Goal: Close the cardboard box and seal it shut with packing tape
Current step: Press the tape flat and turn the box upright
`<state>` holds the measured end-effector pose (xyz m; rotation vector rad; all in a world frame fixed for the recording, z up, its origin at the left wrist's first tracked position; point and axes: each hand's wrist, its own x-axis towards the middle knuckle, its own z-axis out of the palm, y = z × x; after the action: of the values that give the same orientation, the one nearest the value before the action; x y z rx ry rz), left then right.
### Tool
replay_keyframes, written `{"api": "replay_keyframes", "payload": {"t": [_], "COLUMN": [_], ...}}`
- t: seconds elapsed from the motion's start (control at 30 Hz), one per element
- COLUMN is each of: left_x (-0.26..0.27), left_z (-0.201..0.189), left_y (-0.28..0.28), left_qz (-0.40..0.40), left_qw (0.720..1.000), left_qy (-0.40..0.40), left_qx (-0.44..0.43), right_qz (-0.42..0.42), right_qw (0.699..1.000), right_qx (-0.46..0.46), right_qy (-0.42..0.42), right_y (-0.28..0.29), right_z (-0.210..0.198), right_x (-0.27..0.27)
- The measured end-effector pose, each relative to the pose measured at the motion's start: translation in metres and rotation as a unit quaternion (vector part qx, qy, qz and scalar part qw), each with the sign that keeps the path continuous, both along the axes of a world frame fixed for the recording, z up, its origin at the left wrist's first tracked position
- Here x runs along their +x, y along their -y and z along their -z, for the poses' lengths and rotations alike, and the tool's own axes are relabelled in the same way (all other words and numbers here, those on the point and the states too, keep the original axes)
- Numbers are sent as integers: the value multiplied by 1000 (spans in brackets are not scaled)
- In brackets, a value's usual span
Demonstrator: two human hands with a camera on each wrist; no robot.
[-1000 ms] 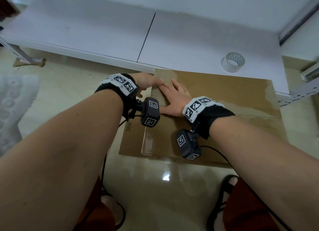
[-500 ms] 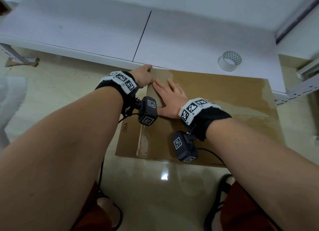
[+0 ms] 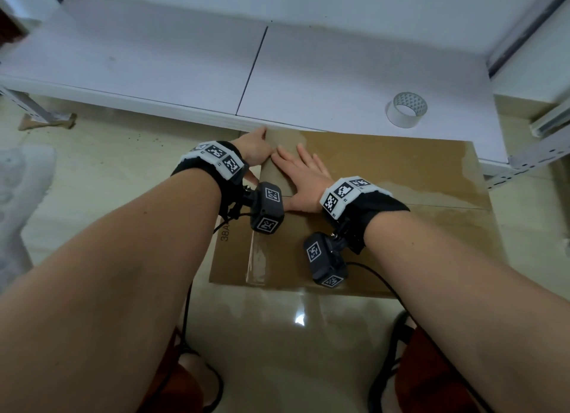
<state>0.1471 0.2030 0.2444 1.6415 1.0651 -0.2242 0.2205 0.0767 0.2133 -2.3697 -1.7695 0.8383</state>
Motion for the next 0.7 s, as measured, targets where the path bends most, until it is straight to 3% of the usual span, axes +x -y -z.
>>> {"api": "replay_keyframes", "payload": {"t": [0.17, 0.3, 0.57, 0.7], "left_x": [-20, -40, -65, -70], "left_z": [5, 9, -9, -10], "left_y": [36, 55, 108, 141], "left_qz": [-1, -52, -21, -15], "left_qw": [999, 996, 991, 983], "left_qy": [-32, -74, -95, -98], "left_qx": [25, 4, 91, 154], "right_qz": [-22, -12, 98, 179], "right_qw": [999, 998, 992, 984], "right_qx": [-21, -53, -73, -2], "right_qy": [24, 17, 24, -3], "right_y": [24, 50, 136, 179], "right_z": [-10, -20, -29, -32], "right_x": [-8, -7, -7, -10]}}
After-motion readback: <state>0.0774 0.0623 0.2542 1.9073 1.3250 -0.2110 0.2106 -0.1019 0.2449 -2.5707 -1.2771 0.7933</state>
